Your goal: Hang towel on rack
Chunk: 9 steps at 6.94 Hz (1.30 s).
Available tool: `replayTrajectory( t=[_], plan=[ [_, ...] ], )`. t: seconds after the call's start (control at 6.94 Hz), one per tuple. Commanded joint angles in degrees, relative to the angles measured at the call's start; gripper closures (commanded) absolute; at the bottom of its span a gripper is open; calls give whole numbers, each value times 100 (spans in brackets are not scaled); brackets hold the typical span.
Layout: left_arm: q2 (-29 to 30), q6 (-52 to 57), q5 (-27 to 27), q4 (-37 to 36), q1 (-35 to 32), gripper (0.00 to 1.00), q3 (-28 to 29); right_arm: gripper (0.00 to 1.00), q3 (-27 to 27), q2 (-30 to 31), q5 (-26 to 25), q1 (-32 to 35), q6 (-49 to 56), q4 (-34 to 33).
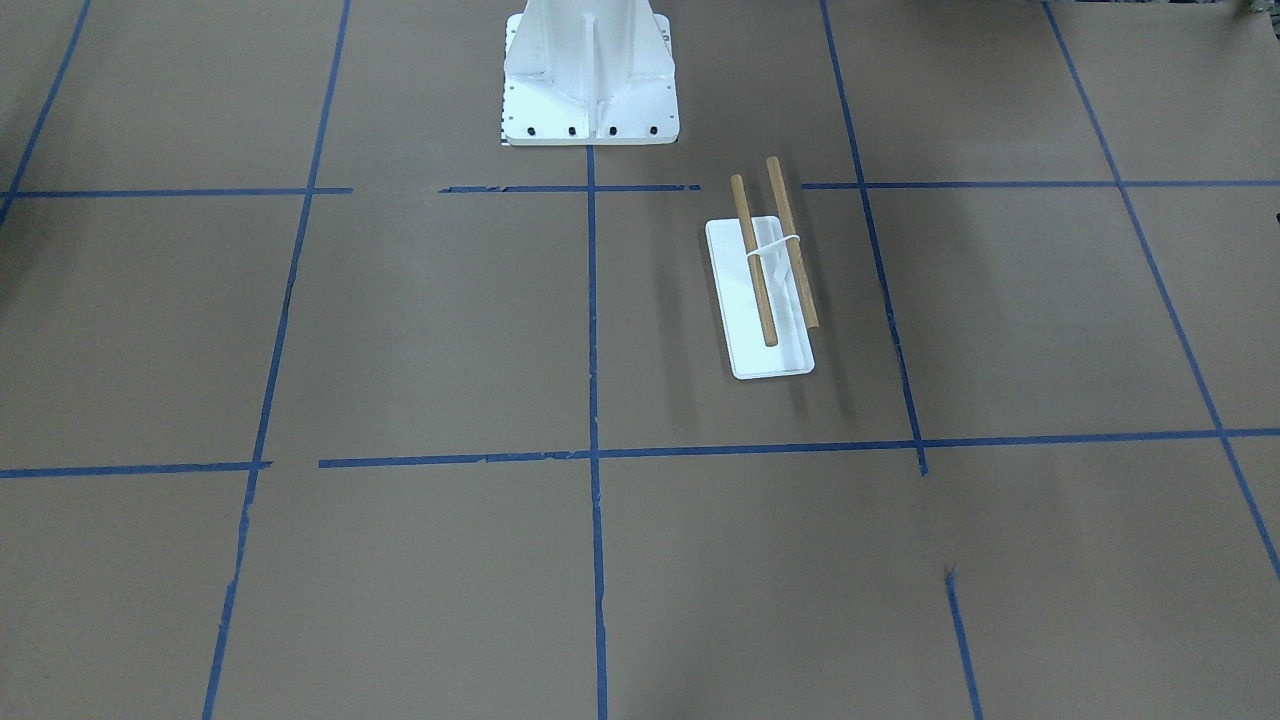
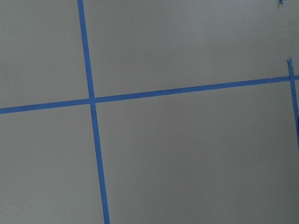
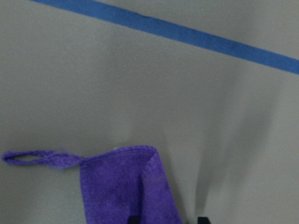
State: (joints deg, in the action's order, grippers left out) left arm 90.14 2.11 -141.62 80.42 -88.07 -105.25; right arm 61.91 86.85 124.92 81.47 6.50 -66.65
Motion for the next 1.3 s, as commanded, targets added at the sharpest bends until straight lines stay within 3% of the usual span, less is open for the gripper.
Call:
replayTrajectory(
  t=[0.0, 0.14, 0.29, 0.43, 0.72, 0.86, 1.15],
  plan=[
    [4, 0, 3, 0, 0, 0, -4, 100, 5, -10, -11, 1, 9, 11],
    [-5, 0, -6, 0, 0, 0, -4, 100, 136, -2, 128, 323, 140, 46],
    [-31, 0, -302, -9, -8, 0, -4, 100, 1138, 294, 669, 683, 124, -354],
    [-23, -35, -888, 52, 9, 0, 22, 100, 2357, 611, 848, 764, 80, -1219],
    [12, -79, -1227, 254, 18, 0, -39, 100, 4409, 780, 1287, 748, -758, -2970],
    [99, -192, -1236, 359, 18, 0, -100, 100, 4879, 816, 1646, 678, -1251, -3090],
    [162, -1373, -1341, 1399, 157, 0, -144, 100, 5495, 642, 2394, -4, -2453, -3074]
  ],
)
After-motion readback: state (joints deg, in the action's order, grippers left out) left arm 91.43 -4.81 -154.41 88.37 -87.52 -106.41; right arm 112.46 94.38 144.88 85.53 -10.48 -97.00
